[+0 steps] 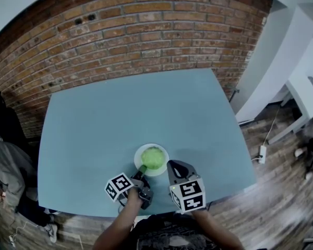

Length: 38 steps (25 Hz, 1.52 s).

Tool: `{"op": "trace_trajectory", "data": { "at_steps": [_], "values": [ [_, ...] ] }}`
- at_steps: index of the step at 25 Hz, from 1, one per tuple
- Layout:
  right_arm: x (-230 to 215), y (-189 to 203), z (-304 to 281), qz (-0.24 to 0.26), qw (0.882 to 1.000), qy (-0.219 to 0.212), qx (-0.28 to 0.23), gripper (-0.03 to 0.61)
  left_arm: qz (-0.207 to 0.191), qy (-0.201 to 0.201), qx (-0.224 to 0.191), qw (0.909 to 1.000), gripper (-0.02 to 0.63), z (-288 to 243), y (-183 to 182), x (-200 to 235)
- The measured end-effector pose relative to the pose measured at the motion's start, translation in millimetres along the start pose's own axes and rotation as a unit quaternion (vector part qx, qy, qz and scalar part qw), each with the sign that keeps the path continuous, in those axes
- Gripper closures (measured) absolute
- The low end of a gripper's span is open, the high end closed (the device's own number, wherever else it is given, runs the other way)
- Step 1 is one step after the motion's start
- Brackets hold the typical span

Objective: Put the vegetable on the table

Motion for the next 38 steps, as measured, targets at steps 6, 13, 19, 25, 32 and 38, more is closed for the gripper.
{"op": "trace_trajectory", "data": {
  "at_steps": [6,13,19,25,32,38],
  "values": [
    [0.3,-0.3,1.6,0.001,1.0,-0.001,0.0,0.571,-0.023,-0.016,0.008,0.9996,0.58,-1.1,-0.8,-2.5],
    [-1.9,3.4,3.5,0.002,1.0,-0.005,0.001,0.571,-0.065,-0.06,0.021,0.9958,0.58,-4.1,-1.2,-7.2],
    [0.0,4.0,4.0,0.003,1.0,-0.009,0.002,0.571,-0.139,-0.109,0.037,0.9835,0.573,-6.4,-3.1,-15.7],
    [0.7,5.3,4.1,0.003,1.0,-0.013,0.002,0.571,-0.182,-0.138,0.054,0.972,0.555,-7.6,-4.8,-19.1],
    [1.0,4.8,3.9,0.003,1.0,-0.017,0.003,0.571,-0.203,-0.169,0.07,0.962,0.537,-8.7,-6.9,-19.8],
    [4.9,6.2,3.8,0.007,1.0,-0.021,0.004,0.571,-0.23,-0.185,0.086,0.9515,0.528,-9.4,-7.5,-22.0]
  ]
}}
Point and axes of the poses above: the fingertips, and each gripper's own axes: z backward along the fingers, x to its left, y out of its underside, the point moved 9 cm from there along z, backward along the fingers, and after that the axes turned 15 degrees about y, right-handed, at the moved point
